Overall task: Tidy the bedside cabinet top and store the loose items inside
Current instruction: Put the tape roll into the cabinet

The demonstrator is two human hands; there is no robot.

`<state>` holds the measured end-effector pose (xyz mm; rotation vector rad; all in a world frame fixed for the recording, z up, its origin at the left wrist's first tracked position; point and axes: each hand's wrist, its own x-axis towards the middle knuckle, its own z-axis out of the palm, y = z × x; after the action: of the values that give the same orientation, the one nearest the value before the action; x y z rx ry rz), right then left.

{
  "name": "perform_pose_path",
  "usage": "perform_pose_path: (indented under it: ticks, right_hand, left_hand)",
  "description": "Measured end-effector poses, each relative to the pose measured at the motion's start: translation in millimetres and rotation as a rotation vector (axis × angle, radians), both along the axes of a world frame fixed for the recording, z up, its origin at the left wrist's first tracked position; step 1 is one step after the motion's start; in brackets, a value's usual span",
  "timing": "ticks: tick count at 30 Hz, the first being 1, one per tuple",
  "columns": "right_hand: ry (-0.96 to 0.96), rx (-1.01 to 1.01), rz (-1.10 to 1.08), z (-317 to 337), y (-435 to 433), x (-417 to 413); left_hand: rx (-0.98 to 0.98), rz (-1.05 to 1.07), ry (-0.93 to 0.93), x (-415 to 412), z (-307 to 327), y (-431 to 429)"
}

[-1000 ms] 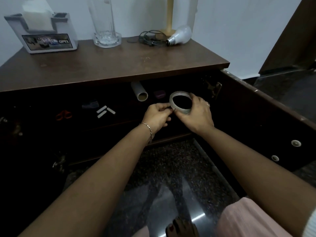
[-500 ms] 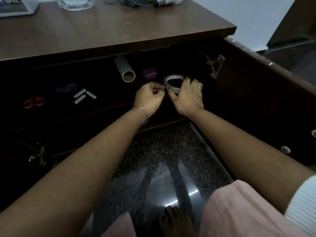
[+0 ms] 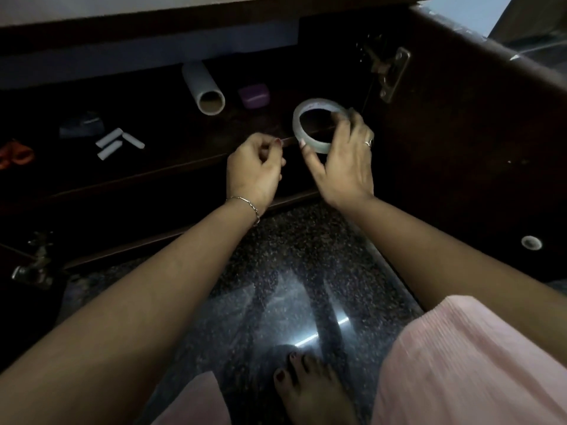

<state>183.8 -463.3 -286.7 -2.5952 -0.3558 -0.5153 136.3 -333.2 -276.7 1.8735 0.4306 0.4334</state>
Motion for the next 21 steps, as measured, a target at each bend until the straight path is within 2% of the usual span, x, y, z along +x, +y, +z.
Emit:
perform_pose_path:
  ticks: [4,12,17,21]
  right_hand:
    - [0.074,-0.048,-0.058,22.2,22.2,22.9]
    - [0.269,-0.058,-0.071,30.4,52.8,60.5]
    - [0.307,-0.054,-0.114,39.2,64.7,79.3]
    - [0.248,-0.058,-0.133,41.6,67.0,90.0]
  left_hand:
    - [0.266,0.037,-0.102,10.2,8.0,8.4]
    - [0.515,-0.043,-0.051,28.1,16.7,31.7]
    - [0.581,-0.113,-0.053,37.7,15.0,36.8]
    - [0.580,-0.139,-0.045,47.1,12.3,39.5]
